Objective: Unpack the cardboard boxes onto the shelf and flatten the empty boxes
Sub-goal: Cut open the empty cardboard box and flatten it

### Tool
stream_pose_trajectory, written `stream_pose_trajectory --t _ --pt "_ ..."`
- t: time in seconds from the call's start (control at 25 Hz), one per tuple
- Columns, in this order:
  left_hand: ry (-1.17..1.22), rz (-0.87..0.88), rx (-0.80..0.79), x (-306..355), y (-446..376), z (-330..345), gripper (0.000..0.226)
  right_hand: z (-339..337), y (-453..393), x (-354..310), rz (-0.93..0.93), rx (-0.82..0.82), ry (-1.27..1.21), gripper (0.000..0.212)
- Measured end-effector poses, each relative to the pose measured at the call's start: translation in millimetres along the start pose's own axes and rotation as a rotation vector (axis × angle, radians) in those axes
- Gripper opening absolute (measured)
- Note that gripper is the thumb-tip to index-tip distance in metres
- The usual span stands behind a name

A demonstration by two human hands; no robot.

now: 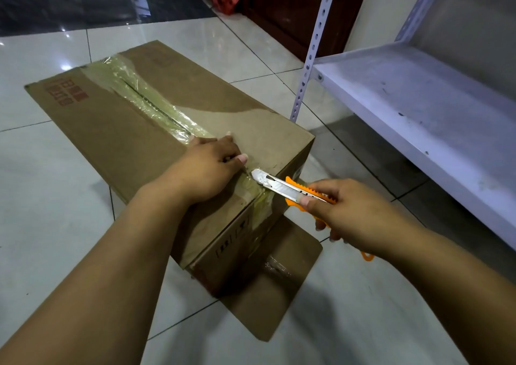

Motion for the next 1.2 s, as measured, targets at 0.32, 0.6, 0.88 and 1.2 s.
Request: stream_pose_trajectory --t 0.32,0.6,0.88,1.2 --pt "0.091 -0.005 -0.069 -6 2 3 0.022 -13 6 -3 -0.010 0.154 0.088 0.031" --pt "0.100 -0.001 -0.077 -6 -4 7 0.023 -14 11 -11 -0.033 0.173 0.205 0.036" --pt "0.139 -0.042 -0.008 -6 -9 10 0.026 -14 12 -2 0.028 -0.003 0.032 0.024" --pt "0.058 -0.081 0.038 1 -5 5 0.040 6 7 7 0.055 -0.050 -0.218 0.022"
Point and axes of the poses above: each hand's wrist, its own y-axis away from the middle knuckle, its own z-axis out of the palm, x = y × z, the point moved 4 cm from there along -y, towards the middle knuckle, and after that the axes turned 6 degrees about z, right-handed, at the moved point
